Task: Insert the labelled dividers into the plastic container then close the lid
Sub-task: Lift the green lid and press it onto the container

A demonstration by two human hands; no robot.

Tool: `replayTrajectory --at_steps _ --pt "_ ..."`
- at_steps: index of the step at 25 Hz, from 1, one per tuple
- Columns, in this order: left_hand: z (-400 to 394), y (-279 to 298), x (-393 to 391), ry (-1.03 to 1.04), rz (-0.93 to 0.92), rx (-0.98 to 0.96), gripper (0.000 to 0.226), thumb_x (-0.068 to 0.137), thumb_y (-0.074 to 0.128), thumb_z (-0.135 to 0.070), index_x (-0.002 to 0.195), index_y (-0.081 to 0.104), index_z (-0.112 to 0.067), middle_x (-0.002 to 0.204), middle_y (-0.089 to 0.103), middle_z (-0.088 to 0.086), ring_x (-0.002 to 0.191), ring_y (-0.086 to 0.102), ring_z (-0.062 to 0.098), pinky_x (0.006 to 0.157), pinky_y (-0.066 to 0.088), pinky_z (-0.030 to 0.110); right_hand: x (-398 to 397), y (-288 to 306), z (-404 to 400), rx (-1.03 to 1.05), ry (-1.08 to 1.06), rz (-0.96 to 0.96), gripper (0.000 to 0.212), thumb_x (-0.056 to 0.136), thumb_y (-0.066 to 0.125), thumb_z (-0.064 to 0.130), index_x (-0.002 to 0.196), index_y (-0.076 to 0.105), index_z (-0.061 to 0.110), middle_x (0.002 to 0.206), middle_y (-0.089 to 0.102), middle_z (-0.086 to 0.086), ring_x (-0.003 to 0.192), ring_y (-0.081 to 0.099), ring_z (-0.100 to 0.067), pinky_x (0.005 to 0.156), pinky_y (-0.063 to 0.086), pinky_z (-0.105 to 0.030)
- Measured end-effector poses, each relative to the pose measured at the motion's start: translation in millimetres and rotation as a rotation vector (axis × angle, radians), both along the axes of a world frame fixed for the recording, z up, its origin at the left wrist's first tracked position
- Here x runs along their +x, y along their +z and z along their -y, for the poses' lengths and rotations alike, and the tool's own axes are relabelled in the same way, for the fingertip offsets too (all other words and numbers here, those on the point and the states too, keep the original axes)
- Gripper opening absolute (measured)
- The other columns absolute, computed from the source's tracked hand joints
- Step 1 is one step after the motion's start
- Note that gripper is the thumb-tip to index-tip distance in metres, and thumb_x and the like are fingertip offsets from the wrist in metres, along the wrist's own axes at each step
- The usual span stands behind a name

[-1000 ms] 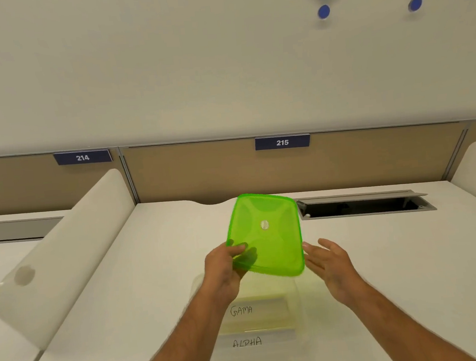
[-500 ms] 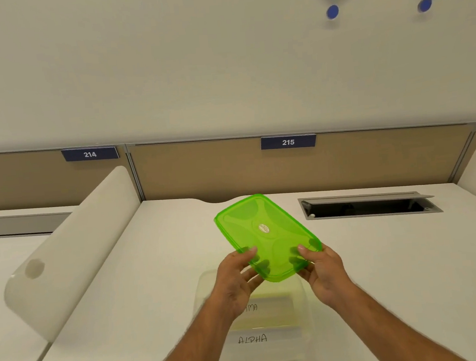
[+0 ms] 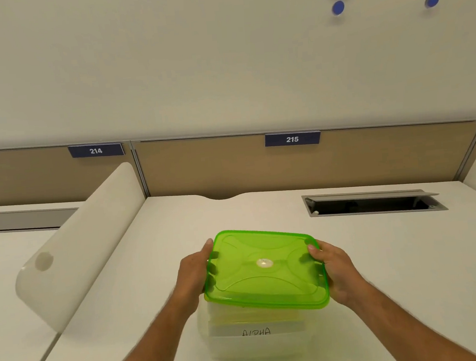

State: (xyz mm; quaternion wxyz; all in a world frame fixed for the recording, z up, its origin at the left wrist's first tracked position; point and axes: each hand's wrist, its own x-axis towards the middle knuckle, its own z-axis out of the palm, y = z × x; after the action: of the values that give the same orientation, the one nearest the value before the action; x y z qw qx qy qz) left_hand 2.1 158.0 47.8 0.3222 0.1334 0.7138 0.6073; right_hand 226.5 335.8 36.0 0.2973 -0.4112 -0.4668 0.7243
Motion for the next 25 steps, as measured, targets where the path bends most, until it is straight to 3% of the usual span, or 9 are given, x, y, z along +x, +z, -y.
replayTrajectory --at_steps 5,8,10,12,13,14,16,20,25 --pt "8 -8 -3 -0.05 -0.404 -0.146 0.047 0.093 0.057 -0.048 0.061 0.065 -0.014 0.052 0.055 -0.003 0.054 0.05 0.019 0.06 0.043 0.033 -4 1 15 0.039 0.006 0.061 0.019 0.096 0.053 0.015 0.106 0.07 0.016 0.088 0.069 -0.012 0.081 0.059 -0.029 0.075 0.048 -0.041" --pt "14 -11 -3 -0.033 -0.571 -0.253 0.059 0.093 0.055 -0.048 0.046 0.037 -0.017 0.041 0.038 -0.007 0.047 0.04 0.019 0.054 0.038 0.032 -7 -6 19 0.103 -0.064 0.107 0.015 0.093 0.061 0.02 0.103 0.071 0.019 0.092 0.071 -0.01 0.08 0.064 -0.03 0.079 0.055 -0.048" --pt "17 -15 -2 -0.014 -0.631 -0.307 0.059 0.094 0.053 -0.049 0.046 0.034 -0.02 0.042 0.035 -0.007 0.049 0.039 0.018 0.054 0.034 0.031 -8 -16 20 0.225 -0.121 0.208 0.015 0.086 0.069 0.032 0.099 0.072 0.024 0.089 0.072 -0.009 0.083 0.068 -0.03 0.082 0.058 -0.051" --pt "21 -19 -1 -0.031 -0.641 -0.342 0.046 0.095 0.05 -0.05 0.058 0.059 -0.025 0.057 0.057 -0.007 0.063 0.055 0.02 0.062 0.041 0.031 -8 -21 23 0.352 -0.147 0.324 0.015 0.083 0.071 0.04 0.094 0.071 0.03 0.084 0.071 -0.008 0.083 0.067 -0.028 0.082 0.057 -0.047" --pt "23 -21 0 -0.037 -0.647 -0.363 0.038 0.095 0.048 -0.051 0.078 0.072 -0.028 0.076 0.069 -0.005 0.078 0.063 0.021 0.069 0.045 0.031 -8 -22 24 0.389 -0.141 0.349 0.017 0.083 0.07 0.042 0.095 0.071 0.03 0.085 0.072 -0.007 0.084 0.067 -0.026 0.083 0.055 -0.045" --pt "24 -23 0 -0.033 -0.651 -0.387 0.035 0.096 0.047 -0.051 0.099 0.074 -0.029 0.095 0.073 -0.004 0.092 0.065 0.022 0.075 0.046 0.031 -9 -23 25 0.4 -0.129 0.351 0.021 0.084 0.069 0.043 0.098 0.072 0.028 0.088 0.072 -0.004 0.087 0.066 -0.025 0.085 0.054 -0.044" --pt "26 -25 1 -0.02 -0.665 -0.415 0.037 0.096 0.045 -0.05 0.118 0.069 -0.031 0.114 0.072 -0.004 0.106 0.064 0.023 0.081 0.046 0.032 -10 -27 27 0.398 -0.1 0.355 0.027 0.085 0.069 0.042 0.105 0.072 0.024 0.096 0.073 0.001 0.093 0.066 -0.023 0.09 0.053 -0.045" --pt "29 -34 0 -0.043 -0.678 -0.466 0.041 0.096 0.042 -0.052 0.123 0.066 -0.032 0.117 0.071 -0.002 0.108 0.064 0.023 0.087 0.05 0.036 -10 -32 30 0.414 -0.057 0.394 0.033 0.088 0.065 0.041 0.115 0.069 0.022 0.11 0.071 0.0 0.105 0.063 -0.023 0.096 0.05 -0.043" --pt "32 -42 1 -0.071 -0.71 -0.538 0.042 0.098 0.037 -0.052 0.127 0.061 -0.033 0.121 0.068 0.0 0.111 0.062 0.026 0.089 0.049 0.038 -10 -40 35 0.443 -0.011 0.437 0.033 0.091 0.061 0.041 0.118 0.067 0.023 0.111 0.07 0.0 0.105 0.062 -0.023 0.094 0.05 -0.039"
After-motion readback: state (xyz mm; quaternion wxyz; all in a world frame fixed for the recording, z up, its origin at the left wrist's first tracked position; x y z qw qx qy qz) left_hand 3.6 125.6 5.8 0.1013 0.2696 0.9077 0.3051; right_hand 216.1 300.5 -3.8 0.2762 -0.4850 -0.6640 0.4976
